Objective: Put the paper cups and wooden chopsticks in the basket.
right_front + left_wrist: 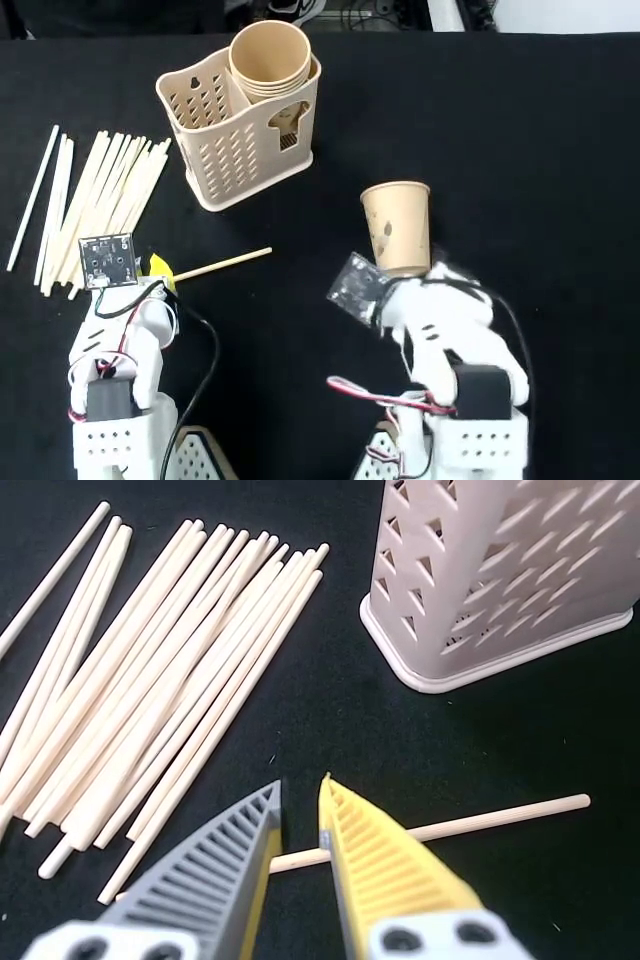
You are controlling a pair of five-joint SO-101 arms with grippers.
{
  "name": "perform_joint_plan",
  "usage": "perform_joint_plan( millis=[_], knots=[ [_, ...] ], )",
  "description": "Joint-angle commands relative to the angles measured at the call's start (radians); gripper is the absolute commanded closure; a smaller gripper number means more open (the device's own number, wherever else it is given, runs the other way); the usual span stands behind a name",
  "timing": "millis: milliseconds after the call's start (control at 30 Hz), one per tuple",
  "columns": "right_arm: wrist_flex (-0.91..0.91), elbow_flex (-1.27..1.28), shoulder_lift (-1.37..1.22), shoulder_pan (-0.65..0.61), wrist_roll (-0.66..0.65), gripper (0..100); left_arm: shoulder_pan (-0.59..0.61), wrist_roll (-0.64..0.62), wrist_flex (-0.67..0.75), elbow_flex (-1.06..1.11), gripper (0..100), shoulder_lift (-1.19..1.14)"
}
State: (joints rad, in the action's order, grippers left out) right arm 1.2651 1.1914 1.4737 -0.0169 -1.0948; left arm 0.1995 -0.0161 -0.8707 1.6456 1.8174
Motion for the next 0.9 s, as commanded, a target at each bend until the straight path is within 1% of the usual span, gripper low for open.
perform_joint_plan(
  millis=[0,100,200,367,500,633,700,767,867],
  knots=[
    [-0.041,-0.163,-0.177,-0.057,-0.041,77.3,0.001,0.009,0.015,-0.005,92,0.005],
    [-0.087,-0.337,-0.450,-0.057,-0.069,77.3,0.001,0.009,0.015,-0.005,92,0.005],
    [-0.048,-0.572,-0.773,-0.046,-0.129,77.3,0.001,0.009,0.015,-0.005,92,0.005],
    [0.144,-1.043,-1.254,-0.018,-0.210,77.3,0.001,0.009,0.015,-0.005,92,0.005],
    [0.327,-1.428,-1.587,0.009,-0.252,77.2,0.001,0.009,0.015,-0.005,92,0.005],
    [0.482,-1.799,-1.879,0.046,-0.272,77.2,0.001,0.009,0.015,-0.005,92,0.005],
    [0.499,-1.945,-2.000,0.061,-0.269,77.2,0.001,0.009,0.018,-0.005,92,0.005],
    [0.499,-2.048,-2.092,0.083,-0.269,77.2,0.001,0.009,0.018,-0.005,92,0.005],
    [0.500,-2.098,-2.163,0.083,-0.269,77.2,0.001,0.009,0.020,-0.005,92,0.005]
  ],
)
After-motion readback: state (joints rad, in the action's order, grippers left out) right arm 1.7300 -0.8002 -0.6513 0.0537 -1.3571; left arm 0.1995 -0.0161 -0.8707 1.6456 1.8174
